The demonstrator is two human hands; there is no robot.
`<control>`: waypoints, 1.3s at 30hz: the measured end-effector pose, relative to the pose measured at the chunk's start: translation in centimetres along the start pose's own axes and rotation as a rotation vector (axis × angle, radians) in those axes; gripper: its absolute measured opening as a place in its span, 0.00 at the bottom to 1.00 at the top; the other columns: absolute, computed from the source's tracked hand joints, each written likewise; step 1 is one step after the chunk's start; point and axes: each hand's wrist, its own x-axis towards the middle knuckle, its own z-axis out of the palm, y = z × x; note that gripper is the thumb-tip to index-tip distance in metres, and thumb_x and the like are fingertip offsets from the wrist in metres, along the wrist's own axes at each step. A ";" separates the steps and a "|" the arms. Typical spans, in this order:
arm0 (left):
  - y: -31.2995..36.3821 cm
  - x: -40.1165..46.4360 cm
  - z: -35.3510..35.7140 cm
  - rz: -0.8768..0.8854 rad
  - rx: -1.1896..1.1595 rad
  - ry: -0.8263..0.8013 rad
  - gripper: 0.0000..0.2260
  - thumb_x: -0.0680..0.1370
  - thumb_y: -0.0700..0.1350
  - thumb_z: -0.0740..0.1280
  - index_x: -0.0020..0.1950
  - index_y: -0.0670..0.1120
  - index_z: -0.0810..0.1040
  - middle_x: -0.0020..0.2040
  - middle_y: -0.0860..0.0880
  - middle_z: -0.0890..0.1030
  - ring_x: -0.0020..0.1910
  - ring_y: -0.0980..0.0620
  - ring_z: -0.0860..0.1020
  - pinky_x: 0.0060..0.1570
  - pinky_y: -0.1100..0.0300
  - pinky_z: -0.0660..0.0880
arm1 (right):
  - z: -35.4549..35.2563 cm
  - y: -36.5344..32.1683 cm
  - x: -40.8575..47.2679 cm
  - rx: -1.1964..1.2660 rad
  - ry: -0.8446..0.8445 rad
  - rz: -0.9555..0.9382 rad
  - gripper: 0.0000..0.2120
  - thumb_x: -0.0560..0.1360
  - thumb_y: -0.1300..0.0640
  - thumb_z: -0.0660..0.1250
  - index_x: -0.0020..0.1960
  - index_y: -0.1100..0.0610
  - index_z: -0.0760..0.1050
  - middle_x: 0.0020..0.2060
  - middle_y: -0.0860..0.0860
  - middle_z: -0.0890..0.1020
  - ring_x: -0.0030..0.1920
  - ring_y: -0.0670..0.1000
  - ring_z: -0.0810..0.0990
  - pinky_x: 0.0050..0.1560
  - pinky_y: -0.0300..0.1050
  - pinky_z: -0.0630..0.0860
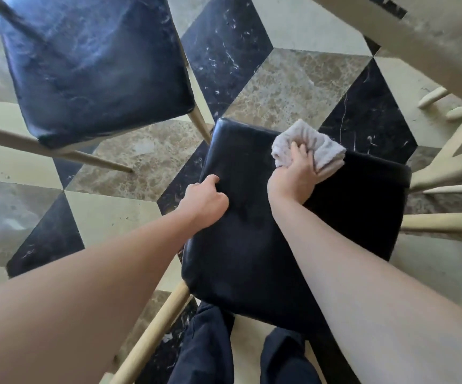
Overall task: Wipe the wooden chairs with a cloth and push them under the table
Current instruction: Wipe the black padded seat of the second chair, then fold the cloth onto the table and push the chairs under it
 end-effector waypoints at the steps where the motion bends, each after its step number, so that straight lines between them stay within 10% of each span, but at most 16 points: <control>1: 0.3 0.0 -0.4 -0.028 -0.100 0.025 0.24 0.71 0.46 0.55 0.68 0.52 0.70 0.61 0.43 0.77 0.53 0.43 0.77 0.44 0.55 0.71 | 1.1 -0.8 -1.1 -0.042 -0.059 -0.082 0.27 0.76 0.71 0.63 0.72 0.53 0.74 0.74 0.48 0.71 0.77 0.45 0.54 0.73 0.36 0.57; 4: 1.3 0.4 -0.7 -0.105 -0.417 0.100 0.22 0.74 0.42 0.57 0.66 0.36 0.74 0.54 0.31 0.79 0.46 0.39 0.78 0.34 0.56 0.63 | 2.6 -1.0 -5.2 -0.224 -0.321 -0.406 0.27 0.76 0.69 0.60 0.73 0.52 0.72 0.74 0.49 0.72 0.77 0.48 0.63 0.74 0.46 0.64; 5: 1.3 0.4 -0.8 -0.137 -0.551 0.101 0.23 0.72 0.43 0.58 0.64 0.33 0.75 0.63 0.45 0.68 0.39 0.42 0.77 0.34 0.56 0.63 | 2.5 -0.6 -6.4 -0.252 -0.365 -0.475 0.27 0.76 0.69 0.60 0.72 0.54 0.73 0.73 0.50 0.73 0.76 0.50 0.66 0.75 0.46 0.64; 7: 1.2 0.2 -1.0 -0.187 -0.729 0.096 0.18 0.72 0.46 0.57 0.55 0.38 0.78 0.36 0.49 0.80 0.34 0.48 0.76 0.37 0.58 0.69 | 2.0 0.6 -8.8 -0.274 -0.393 -0.588 0.24 0.75 0.69 0.58 0.68 0.56 0.76 0.66 0.52 0.79 0.71 0.52 0.73 0.72 0.48 0.69; 11: 1.1 0.3 -1.3 -0.072 -0.445 0.105 0.25 0.77 0.51 0.63 0.74 0.49 0.69 0.63 0.44 0.78 0.55 0.46 0.79 0.58 0.46 0.78 | 0.2 3.7 -12.3 -0.430 -0.443 -0.782 0.22 0.75 0.63 0.51 0.59 0.54 0.80 0.54 0.49 0.84 0.61 0.51 0.80 0.70 0.44 0.71; 13: 1.6 -0.2 -1.1 -0.007 -0.283 0.041 0.25 0.78 0.48 0.63 0.76 0.53 0.69 0.59 0.50 0.78 0.47 0.53 0.78 0.45 0.54 0.79 | -0.7 5.1 -13.9 -0.488 -0.555 -0.819 0.21 0.75 0.62 0.54 0.62 0.54 0.80 0.58 0.49 0.83 0.65 0.51 0.79 0.71 0.46 0.70; 17: 2.1 -1.6 -0.8 -0.007 -0.184 -0.112 0.22 0.79 0.45 0.63 0.74 0.53 0.72 0.51 0.53 0.79 0.45 0.56 0.77 0.39 0.57 0.75 | -2.5 6.3 -16.1 -0.490 -0.695 -0.720 0.18 0.74 0.64 0.66 0.61 0.53 0.80 0.59 0.47 0.83 0.64 0.49 0.79 0.59 0.44 0.77; 26: -0.1 -4.8 -0.8 0.130 0.234 -0.314 0.21 0.80 0.46 0.60 0.73 0.54 0.74 0.65 0.48 0.78 0.54 0.51 0.79 0.47 0.61 0.76 | -6.7 1.9 -14.6 -0.341 -0.835 -0.172 0.31 0.73 0.65 0.54 0.68 0.39 0.72 0.60 0.54 0.79 0.54 0.59 0.79 0.49 0.49 0.78; 29: -0.1 -5.4 -1.5 -0.128 -0.177 -0.150 0.29 0.79 0.53 0.67 0.77 0.48 0.64 0.72 0.43 0.71 0.61 0.43 0.76 0.50 0.47 0.79 | -8.6 -0.1 -14.1 -0.286 -0.752 -0.237 0.23 0.71 0.65 0.54 0.56 0.42 0.75 0.46 0.50 0.81 0.47 0.58 0.79 0.44 0.53 0.78; 32: 1.0 -6.4 -2.5 -0.436 -0.720 -0.432 0.27 0.76 0.55 0.74 0.69 0.41 0.74 0.61 0.37 0.82 0.54 0.37 0.84 0.49 0.40 0.83 | -10.6 -2.0 -14.6 -0.206 -0.661 -0.356 0.21 0.73 0.63 0.56 0.57 0.41 0.74 0.47 0.42 0.79 0.48 0.51 0.77 0.43 0.46 0.76; 35: 2.1 -8.1 -2.9 -0.362 -0.930 -0.530 0.14 0.78 0.44 0.72 0.59 0.37 0.78 0.45 0.38 0.86 0.40 0.42 0.87 0.42 0.47 0.85 | -12.9 -3.4 -15.2 -0.108 -0.574 -0.485 0.23 0.75 0.63 0.59 0.66 0.43 0.75 0.57 0.39 0.79 0.59 0.43 0.76 0.56 0.44 0.78; 39: 4.2 -10.8 -4.1 -0.234 -0.943 -0.463 0.14 0.78 0.40 0.71 0.61 0.34 0.79 0.47 0.36 0.86 0.44 0.39 0.87 0.38 0.50 0.83 | -15.9 -3.7 -15.3 0.005 -0.662 -0.512 0.30 0.73 0.58 0.66 0.74 0.46 0.68 0.71 0.39 0.70 0.74 0.38 0.62 0.74 0.43 0.64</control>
